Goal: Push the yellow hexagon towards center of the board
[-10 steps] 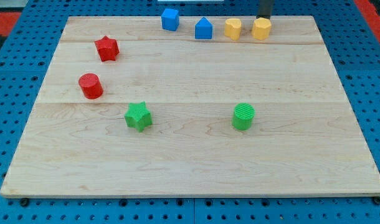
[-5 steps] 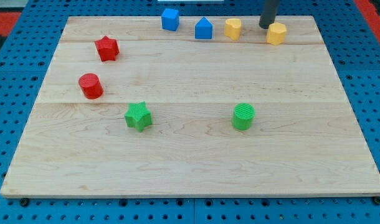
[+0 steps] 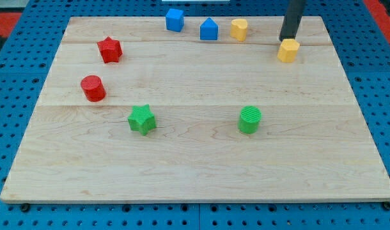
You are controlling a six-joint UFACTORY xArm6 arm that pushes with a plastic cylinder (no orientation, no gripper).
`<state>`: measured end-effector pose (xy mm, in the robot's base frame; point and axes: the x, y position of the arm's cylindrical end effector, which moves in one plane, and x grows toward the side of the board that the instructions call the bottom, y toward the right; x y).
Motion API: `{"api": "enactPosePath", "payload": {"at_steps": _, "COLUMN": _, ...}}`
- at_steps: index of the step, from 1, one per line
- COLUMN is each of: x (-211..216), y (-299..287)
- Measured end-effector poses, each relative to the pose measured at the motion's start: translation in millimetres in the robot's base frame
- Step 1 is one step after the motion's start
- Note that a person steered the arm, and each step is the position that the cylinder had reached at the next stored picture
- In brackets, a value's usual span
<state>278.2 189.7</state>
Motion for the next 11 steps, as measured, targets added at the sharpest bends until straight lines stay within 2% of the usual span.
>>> {"api": "enactPosePath", "payload": {"at_steps": 4, "x": 99, "y": 0}}
{"api": "enactPosePath", "payload": {"at_steps": 6, "x": 90, "y": 41}}
{"api": "enactPosePath", "payload": {"at_steps": 7, "x": 124, "y": 63}}
{"api": "enactPosePath", "payload": {"at_steps": 8, "x": 165, "y": 52}}
{"api": "enactPosePath", "payload": {"at_steps": 11, "x": 141, "y": -3}}
